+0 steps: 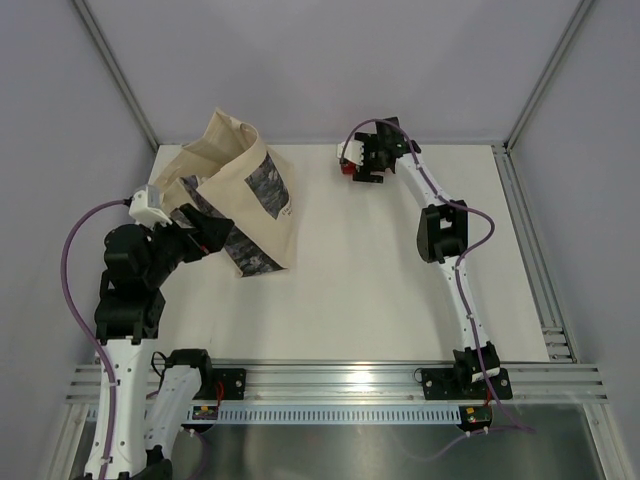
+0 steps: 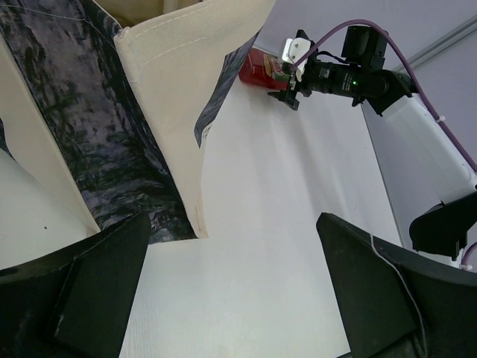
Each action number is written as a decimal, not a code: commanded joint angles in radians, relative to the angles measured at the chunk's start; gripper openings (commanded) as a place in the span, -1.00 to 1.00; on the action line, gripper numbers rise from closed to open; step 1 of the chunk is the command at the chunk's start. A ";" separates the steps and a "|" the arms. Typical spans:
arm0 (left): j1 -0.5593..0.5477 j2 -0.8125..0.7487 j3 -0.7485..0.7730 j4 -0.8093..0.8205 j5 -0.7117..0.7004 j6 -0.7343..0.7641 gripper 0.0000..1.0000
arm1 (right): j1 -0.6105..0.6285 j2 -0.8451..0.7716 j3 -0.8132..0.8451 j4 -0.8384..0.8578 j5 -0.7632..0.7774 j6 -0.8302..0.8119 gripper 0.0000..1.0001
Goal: Place the personal care products into the canvas bag
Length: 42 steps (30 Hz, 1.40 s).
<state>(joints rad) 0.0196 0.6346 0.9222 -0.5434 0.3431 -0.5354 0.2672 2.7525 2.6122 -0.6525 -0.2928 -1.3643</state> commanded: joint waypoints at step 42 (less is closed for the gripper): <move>-0.014 -0.026 -0.108 0.120 0.089 0.022 0.97 | -0.002 -0.570 -0.735 -0.561 -0.155 0.462 0.10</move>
<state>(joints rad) 0.0113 0.6247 0.8116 -0.4889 0.3908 -0.5392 0.2604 2.1368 1.8343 -1.1645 -0.4847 -1.0512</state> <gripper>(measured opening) 0.984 0.540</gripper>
